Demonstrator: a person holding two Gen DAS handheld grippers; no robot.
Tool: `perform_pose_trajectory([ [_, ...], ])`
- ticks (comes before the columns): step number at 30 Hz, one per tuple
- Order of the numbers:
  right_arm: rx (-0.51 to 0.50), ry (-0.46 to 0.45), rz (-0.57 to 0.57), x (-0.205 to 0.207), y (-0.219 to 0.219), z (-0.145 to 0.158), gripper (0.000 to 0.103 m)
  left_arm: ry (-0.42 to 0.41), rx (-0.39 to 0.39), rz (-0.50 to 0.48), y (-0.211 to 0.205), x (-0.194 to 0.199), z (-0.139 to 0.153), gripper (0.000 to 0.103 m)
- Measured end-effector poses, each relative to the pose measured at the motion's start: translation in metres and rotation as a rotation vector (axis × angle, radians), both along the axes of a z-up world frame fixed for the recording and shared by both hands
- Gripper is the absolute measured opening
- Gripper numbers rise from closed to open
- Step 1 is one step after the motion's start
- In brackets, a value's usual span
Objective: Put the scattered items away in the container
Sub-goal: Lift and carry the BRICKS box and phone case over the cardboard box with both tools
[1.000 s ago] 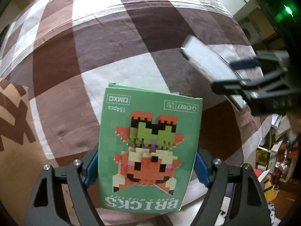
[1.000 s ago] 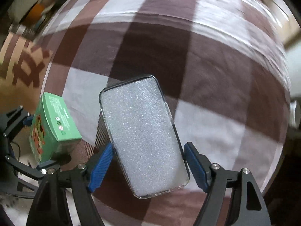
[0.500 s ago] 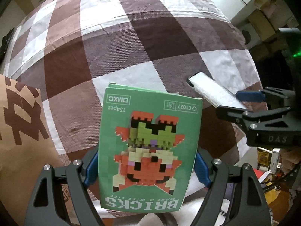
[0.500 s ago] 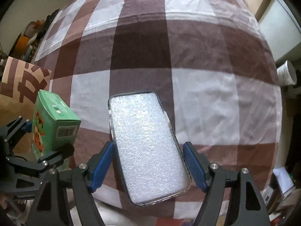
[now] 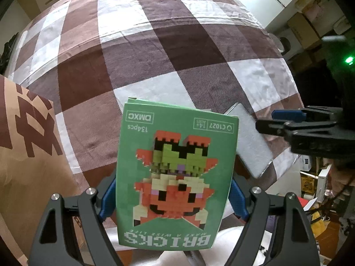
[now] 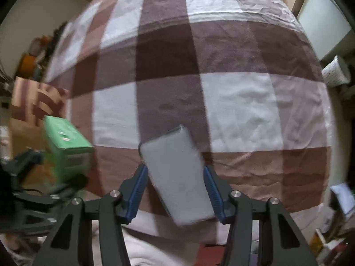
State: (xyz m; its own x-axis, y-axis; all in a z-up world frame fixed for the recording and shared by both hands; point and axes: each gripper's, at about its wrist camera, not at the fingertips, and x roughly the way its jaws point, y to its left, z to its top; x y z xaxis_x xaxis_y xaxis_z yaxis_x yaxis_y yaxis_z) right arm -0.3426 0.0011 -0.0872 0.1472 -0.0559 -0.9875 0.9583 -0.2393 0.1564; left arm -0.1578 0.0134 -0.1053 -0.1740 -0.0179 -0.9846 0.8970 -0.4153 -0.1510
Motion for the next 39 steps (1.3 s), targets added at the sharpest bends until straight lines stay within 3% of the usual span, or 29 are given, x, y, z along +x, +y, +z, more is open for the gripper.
perform_pose_trajectory([
  [4, 0.033, 0.007, 0.059, 0.012, 0.004, -0.009, 0.054, 0.003, 0.001, -0.003, 0.001, 0.001, -0.001, 0.083],
  [10, 0.128, 0.186, 0.157, 0.035, 0.006, -0.041, 0.058, 0.007, 0.014, -0.003, 0.001, 0.003, -0.004, 0.083],
  [12, 0.144, 0.194, 0.156, 0.037, 0.006, -0.047, 0.060, 0.007, 0.014, -0.005, 0.001, 0.004, -0.003, 0.083],
  [14, 0.153, 0.216, 0.154, 0.037, 0.004, -0.047, 0.070, 0.008, 0.017, -0.001, 0.000, 0.004, -0.004, 0.083],
  [18, 0.178, 0.166, 0.161, 0.038, 0.003, -0.048, 0.071, 0.010, 0.021, 0.000, -0.002, 0.003, -0.006, 0.083],
  [20, 0.183, 0.182, 0.182, 0.041, 0.003, -0.050, 0.079, 0.011, 0.023, -0.001, -0.002, 0.003, -0.007, 0.083],
  [25, 0.217, 0.205, 0.216, 0.048, 0.002, -0.061, 0.084, 0.011, 0.026, -0.002, -0.005, 0.004, -0.008, 0.083],
  [32, 0.189, 0.256, 0.225, 0.052, 0.003, -0.057, 0.083, 0.010, 0.031, -0.001, -0.009, 0.007, -0.009, 0.083],
  [34, 0.178, 0.258, 0.205, 0.048, 0.003, -0.052, 0.072, 0.012, 0.030, -0.004, -0.009, 0.006, -0.009, 0.083],
  [39, 0.175, 0.201, 0.129, 0.030, 0.004, -0.045, 0.072, 0.014, 0.030, -0.015, -0.009, 0.005, -0.010, 0.083],
])
